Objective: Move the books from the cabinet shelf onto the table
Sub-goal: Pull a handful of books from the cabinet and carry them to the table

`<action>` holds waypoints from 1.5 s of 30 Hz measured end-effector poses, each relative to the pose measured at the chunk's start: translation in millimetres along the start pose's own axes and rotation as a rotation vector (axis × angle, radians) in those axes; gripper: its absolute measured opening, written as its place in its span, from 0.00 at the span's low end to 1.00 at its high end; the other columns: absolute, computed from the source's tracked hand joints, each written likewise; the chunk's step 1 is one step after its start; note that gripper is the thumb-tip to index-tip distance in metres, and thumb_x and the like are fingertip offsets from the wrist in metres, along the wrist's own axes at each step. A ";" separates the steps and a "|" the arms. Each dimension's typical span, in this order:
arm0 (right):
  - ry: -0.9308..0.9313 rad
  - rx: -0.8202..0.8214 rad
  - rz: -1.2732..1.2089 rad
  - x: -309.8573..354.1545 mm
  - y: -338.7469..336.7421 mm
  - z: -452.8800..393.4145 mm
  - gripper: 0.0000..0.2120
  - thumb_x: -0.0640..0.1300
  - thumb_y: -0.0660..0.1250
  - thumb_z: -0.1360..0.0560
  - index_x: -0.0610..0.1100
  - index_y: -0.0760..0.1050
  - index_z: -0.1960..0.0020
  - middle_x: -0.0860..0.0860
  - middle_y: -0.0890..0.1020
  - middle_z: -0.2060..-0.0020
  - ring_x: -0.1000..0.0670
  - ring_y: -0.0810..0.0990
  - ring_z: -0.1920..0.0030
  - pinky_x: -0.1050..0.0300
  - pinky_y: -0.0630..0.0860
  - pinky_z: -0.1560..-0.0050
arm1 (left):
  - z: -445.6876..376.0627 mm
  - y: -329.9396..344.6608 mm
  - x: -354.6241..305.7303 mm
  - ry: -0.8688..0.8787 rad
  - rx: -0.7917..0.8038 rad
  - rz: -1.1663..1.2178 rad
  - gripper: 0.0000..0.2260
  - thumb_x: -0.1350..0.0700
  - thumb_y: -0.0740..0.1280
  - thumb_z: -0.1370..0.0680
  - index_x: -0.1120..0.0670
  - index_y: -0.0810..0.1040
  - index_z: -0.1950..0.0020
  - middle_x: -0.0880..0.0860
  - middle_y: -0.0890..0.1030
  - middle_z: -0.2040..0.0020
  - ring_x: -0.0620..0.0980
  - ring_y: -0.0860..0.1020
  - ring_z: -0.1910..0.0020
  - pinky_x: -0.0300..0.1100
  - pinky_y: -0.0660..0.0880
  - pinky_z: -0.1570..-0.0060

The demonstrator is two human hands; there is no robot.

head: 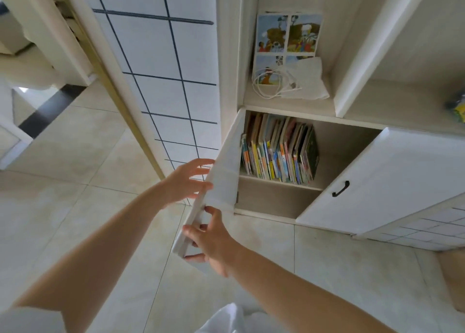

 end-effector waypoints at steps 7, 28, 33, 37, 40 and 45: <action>0.004 -0.039 0.050 6.9 -24.5 -1.9 0.25 0.41 0.70 0.26 0.51 0.62 0.34 0.48 0.75 0.45 0.48 0.77 0.43 0.49 0.83 0.50 | -8.4 -15.9 -4.3 -0.028 -0.146 -0.238 0.17 0.68 0.68 0.28 0.52 0.74 0.43 0.49 0.78 0.41 0.52 0.80 0.48 0.49 0.82 0.53; -0.094 -0.584 0.268 159.8 -413.2 -52.3 0.14 0.40 0.63 0.20 0.42 0.71 0.36 0.44 0.78 0.44 0.47 0.80 0.46 0.51 0.79 0.49 | -167.9 212.1 -29.6 0.318 -0.186 -0.746 0.18 0.61 0.62 0.22 0.51 0.73 0.32 0.51 0.76 0.35 0.49 0.75 0.38 0.41 0.73 0.43; 0.050 -0.548 0.276 171.6 -455.3 -134.2 0.14 0.46 0.64 0.21 0.43 0.70 0.37 0.44 0.77 0.43 0.45 0.77 0.44 0.51 0.78 0.46 | -246.4 271.0 4.5 0.161 -0.198 -0.503 0.22 0.63 0.64 0.23 0.51 0.70 0.30 0.50 0.72 0.31 0.49 0.70 0.32 0.41 0.68 0.35; 0.074 -0.524 0.332 168.5 -465.1 -197.4 0.31 0.53 0.69 0.25 0.45 0.61 0.27 0.41 0.72 0.34 0.39 0.74 0.37 0.48 0.77 0.51 | -292.0 284.0 22.6 0.045 -0.332 -0.242 0.26 0.63 0.66 0.24 0.52 0.66 0.27 0.50 0.69 0.28 0.50 0.69 0.29 0.41 0.65 0.30; 0.068 -0.574 0.349 168.4 -472.3 -239.4 0.40 0.59 0.71 0.29 0.48 0.57 0.26 0.40 0.68 0.30 0.35 0.69 0.33 0.35 0.75 0.45 | -321.8 291.4 33.8 0.019 -0.393 -0.081 0.29 0.62 0.66 0.24 0.50 0.62 0.25 0.50 0.68 0.27 0.52 0.70 0.30 0.49 0.67 0.30; 0.086 -0.551 0.302 171.4 -474.7 -277.1 0.54 0.68 0.75 0.45 0.50 0.57 0.27 0.41 0.72 0.33 0.32 0.74 0.38 0.22 0.71 0.51 | -352.3 303.8 46.9 0.056 -0.457 0.069 0.31 0.62 0.67 0.24 0.50 0.58 0.24 0.51 0.66 0.27 0.50 0.64 0.27 0.42 0.65 0.35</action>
Point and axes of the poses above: each hand's wrist, its own z-axis away from the middle knuckle, its own y-axis out of the palm, x = y × z, the point moved 5 cm from there along -z, towards the middle knuckle
